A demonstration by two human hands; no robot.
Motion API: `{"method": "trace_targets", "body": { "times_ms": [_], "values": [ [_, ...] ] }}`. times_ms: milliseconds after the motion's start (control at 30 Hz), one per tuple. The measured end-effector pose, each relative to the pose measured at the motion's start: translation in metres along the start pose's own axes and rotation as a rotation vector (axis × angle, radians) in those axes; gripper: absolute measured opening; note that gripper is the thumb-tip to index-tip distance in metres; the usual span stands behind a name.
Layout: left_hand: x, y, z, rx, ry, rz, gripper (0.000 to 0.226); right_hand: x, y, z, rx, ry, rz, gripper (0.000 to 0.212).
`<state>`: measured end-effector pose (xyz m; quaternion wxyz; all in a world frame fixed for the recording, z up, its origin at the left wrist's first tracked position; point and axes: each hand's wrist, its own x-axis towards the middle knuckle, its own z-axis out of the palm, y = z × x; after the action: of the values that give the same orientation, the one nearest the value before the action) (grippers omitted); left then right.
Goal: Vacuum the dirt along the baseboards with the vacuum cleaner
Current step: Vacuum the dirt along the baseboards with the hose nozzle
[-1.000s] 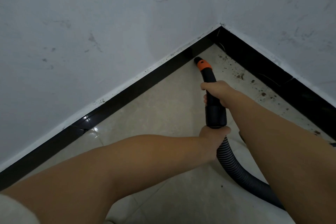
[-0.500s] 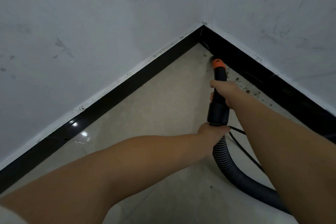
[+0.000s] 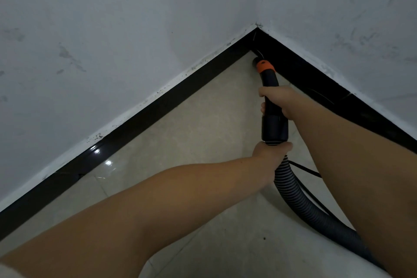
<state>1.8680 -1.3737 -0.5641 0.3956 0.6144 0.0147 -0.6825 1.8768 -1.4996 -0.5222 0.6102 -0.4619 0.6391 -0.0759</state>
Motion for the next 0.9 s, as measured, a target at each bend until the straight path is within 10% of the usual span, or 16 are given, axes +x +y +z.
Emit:
{"method": "trace_targets", "body": {
  "times_ms": [900],
  "values": [
    [-0.054,-0.047,-0.044,0.238,0.003,-0.123,0.03,-0.062,0.062,0.028,0.113,0.083,0.009,0.017]
  ]
}}
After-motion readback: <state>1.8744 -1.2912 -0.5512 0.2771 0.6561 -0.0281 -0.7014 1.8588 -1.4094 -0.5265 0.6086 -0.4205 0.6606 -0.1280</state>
